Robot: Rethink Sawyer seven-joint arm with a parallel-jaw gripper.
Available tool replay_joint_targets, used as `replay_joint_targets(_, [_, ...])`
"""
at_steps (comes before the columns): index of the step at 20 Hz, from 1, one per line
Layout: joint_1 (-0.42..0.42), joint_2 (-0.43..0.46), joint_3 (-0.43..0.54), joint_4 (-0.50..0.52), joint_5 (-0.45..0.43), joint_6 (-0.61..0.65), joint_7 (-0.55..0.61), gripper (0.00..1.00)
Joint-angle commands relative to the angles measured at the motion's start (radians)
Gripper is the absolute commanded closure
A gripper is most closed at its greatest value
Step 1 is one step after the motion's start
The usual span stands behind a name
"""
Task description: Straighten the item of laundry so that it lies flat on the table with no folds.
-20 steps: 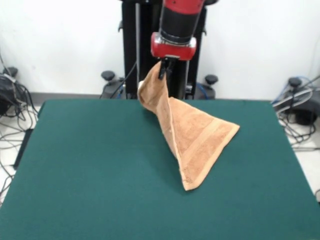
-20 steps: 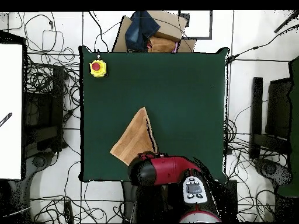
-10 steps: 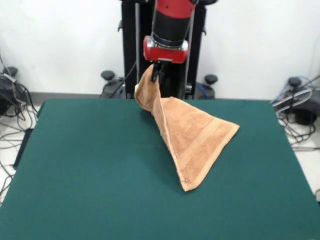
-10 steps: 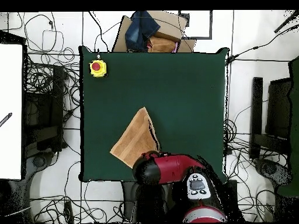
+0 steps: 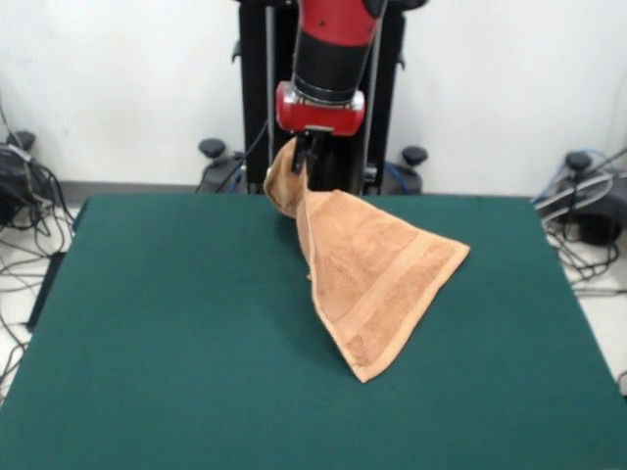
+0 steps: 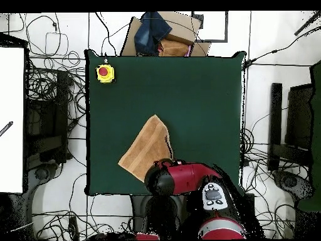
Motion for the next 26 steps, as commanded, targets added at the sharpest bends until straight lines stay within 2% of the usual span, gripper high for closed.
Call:
replay_joint_targets(1, [0.015,0.015,0.046,-0.118,-0.09,-0.15,0.044,1.0])
replay_joint_targets(5, [0.004,0.017,0.056,-0.135,-0.132,-0.18,0.03,1.0])
replay_joint_targets(7, [0.022,0.026,0.029,-0.157,-0.154,-0.221,0.035,1.0])
replay_joint_targets(11, [0.012,0.043,0.026,-0.181,-0.163,-0.242,0.05,1.0])
replay_joint_targets(15, [0.009,0.049,0.032,-0.198,-0.205,-0.232,0.022,1.0])
replay_joint_targets(19, [0.013,0.081,0.014,-0.222,-0.204,-0.248,0.043,1.0])
replay_joint_targets(26, [-0.008,0.084,0.048,-0.245,-0.228,-0.23,0.04,1.0])
